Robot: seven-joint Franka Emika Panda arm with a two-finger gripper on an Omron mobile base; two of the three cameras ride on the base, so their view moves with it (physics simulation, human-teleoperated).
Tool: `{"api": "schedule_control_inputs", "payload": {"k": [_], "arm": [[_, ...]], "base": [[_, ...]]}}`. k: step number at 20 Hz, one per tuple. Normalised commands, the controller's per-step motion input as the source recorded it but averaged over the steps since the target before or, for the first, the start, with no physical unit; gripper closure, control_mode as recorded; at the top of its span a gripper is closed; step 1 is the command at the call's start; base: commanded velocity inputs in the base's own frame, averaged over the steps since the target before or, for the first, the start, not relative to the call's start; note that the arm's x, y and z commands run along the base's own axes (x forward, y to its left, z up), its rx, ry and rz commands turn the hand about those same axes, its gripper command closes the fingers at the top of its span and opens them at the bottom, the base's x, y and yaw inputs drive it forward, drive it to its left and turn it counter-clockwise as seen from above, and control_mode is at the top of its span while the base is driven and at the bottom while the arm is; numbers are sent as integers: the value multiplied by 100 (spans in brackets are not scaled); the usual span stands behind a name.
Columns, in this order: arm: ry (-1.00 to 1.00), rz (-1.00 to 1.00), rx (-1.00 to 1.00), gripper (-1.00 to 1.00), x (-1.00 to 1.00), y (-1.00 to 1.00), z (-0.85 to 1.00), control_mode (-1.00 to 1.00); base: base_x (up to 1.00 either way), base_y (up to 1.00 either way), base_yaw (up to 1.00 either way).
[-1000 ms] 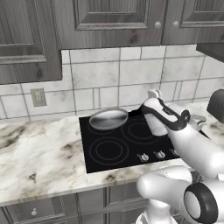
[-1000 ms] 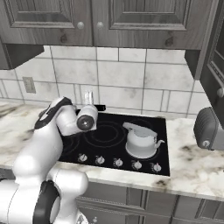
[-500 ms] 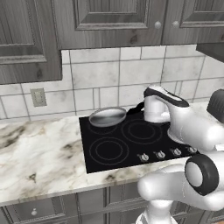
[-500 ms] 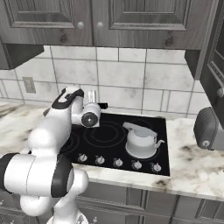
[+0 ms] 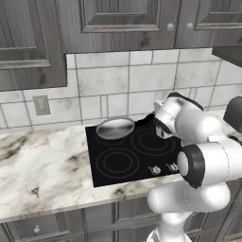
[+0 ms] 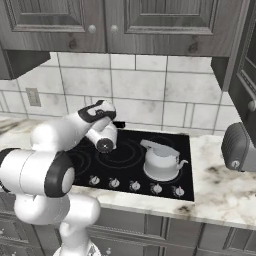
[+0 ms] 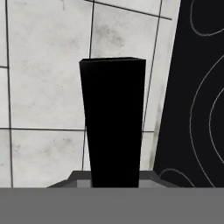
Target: Pick the pan from the cabinet and place it on the stove. Then turn on the stove burner for the pan.
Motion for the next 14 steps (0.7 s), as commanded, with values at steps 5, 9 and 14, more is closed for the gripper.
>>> {"api": "schedule_control_inputs", "payload": {"k": [5, 9, 14], "arm": [[-5, 0, -1, 100, 16, 0, -38, -100], [-4, 0, 0, 100, 12, 0, -22, -100], [-1, 0, 0, 100, 17, 0, -17, -100]], "base": [[0, 0, 0], [0, 0, 0], [0, 0, 0]]}}
